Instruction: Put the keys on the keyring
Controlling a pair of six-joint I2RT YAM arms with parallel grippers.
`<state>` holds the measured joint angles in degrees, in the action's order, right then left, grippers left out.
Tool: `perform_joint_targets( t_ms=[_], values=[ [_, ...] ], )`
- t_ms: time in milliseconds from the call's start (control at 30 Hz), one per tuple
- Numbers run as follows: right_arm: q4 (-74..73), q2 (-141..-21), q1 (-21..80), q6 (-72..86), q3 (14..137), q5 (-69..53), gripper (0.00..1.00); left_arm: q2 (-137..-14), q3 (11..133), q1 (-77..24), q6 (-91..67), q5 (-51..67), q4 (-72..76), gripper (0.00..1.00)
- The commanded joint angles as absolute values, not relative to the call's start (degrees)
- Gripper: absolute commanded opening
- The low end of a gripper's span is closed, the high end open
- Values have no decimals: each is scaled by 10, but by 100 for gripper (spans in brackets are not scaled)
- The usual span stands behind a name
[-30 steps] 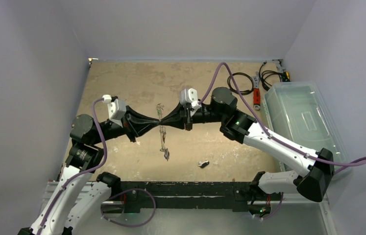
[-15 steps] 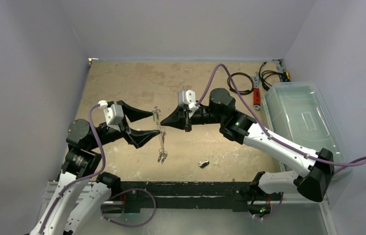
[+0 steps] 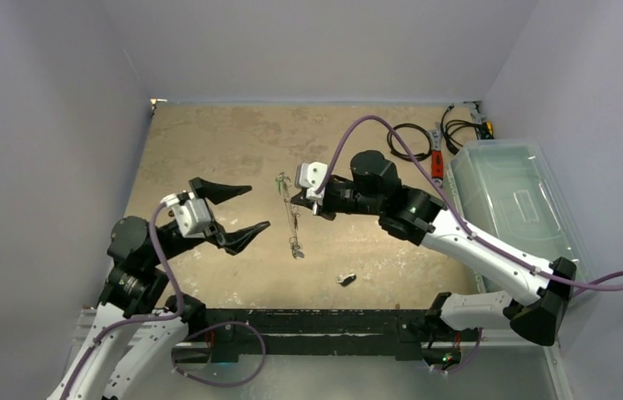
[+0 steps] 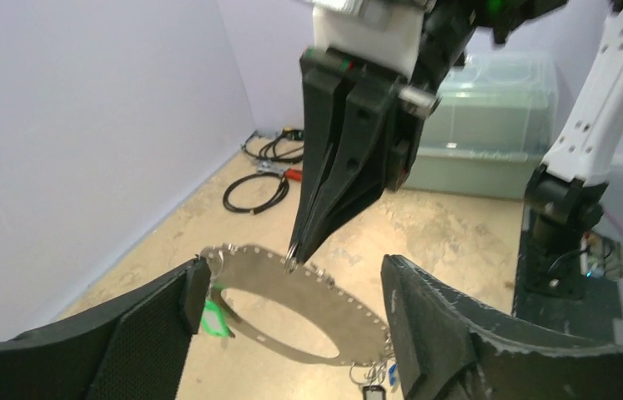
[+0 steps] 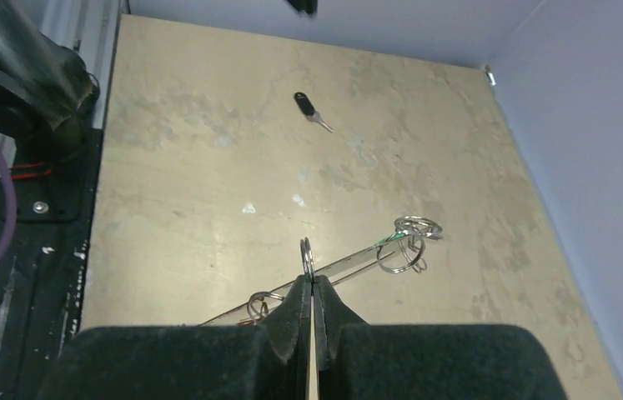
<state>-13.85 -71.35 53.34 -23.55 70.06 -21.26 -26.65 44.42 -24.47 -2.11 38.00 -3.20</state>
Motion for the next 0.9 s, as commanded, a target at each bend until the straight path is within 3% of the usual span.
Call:
perform_joint_targets(
  t_ms=[0, 67, 267, 567, 733, 867],
  values=[
    [-143, -667, 540, -303, 719, -167, 0, -292, 410, -260, 67, 368, -20, 71],
    [-137, -653, 543, -317, 708, -168, 0, -299, 401, -262, 95, 387, -9, 62],
    [-142, -642, 561, -328, 693, -153, 0, -335, 413, -277, 168, 417, -19, 50],
    [-137, -654, 603, -349, 675, -95, 0, -410, 446, -315, 222, 408, -51, 44],
    [-138, -664, 615, -354, 677, -77, 0, -409, 442, -332, 235, 397, -62, 34],
    [-142, -674, 618, -359, 680, -58, 0, -418, 449, -354, 260, 366, -99, 31]
  ],
)
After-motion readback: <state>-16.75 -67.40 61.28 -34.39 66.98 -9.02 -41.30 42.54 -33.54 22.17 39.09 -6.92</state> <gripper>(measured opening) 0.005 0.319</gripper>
